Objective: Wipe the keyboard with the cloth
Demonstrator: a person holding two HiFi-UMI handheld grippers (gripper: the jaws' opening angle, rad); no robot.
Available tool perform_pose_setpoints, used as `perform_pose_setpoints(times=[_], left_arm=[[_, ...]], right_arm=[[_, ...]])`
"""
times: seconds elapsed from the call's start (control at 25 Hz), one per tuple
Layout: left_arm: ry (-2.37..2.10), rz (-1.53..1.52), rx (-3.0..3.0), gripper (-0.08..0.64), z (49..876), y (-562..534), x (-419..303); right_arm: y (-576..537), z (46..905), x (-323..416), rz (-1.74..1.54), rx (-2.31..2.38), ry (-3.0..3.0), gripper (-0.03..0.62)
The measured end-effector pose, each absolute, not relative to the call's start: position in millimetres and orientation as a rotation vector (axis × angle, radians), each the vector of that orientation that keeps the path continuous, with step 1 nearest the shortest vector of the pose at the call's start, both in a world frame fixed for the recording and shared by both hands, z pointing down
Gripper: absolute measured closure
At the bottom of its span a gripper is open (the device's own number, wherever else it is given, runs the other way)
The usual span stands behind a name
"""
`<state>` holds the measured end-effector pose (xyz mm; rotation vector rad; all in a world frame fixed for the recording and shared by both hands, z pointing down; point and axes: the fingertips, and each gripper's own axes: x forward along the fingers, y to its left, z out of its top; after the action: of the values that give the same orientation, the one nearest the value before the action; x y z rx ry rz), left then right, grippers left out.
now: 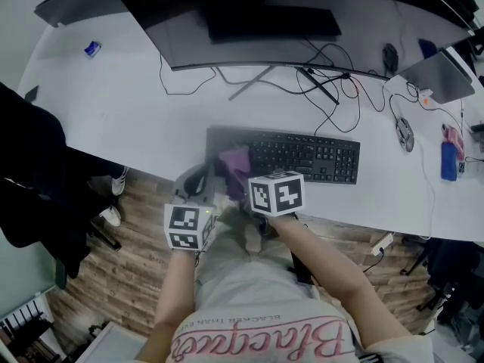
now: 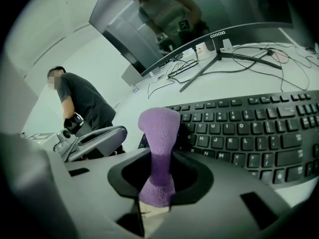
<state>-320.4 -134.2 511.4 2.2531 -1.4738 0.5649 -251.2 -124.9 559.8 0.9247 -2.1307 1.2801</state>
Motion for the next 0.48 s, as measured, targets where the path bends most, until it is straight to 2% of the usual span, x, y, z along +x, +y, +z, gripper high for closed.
perform_pose_setpoints(times=[0.48], left_arm=[[-1.429,0.565,2.292,0.554,510.5,-134.3,-272.1]], right_arm=[[-123.2,559.7,-200.2,1.227,0.983,-2.107,0.502]])
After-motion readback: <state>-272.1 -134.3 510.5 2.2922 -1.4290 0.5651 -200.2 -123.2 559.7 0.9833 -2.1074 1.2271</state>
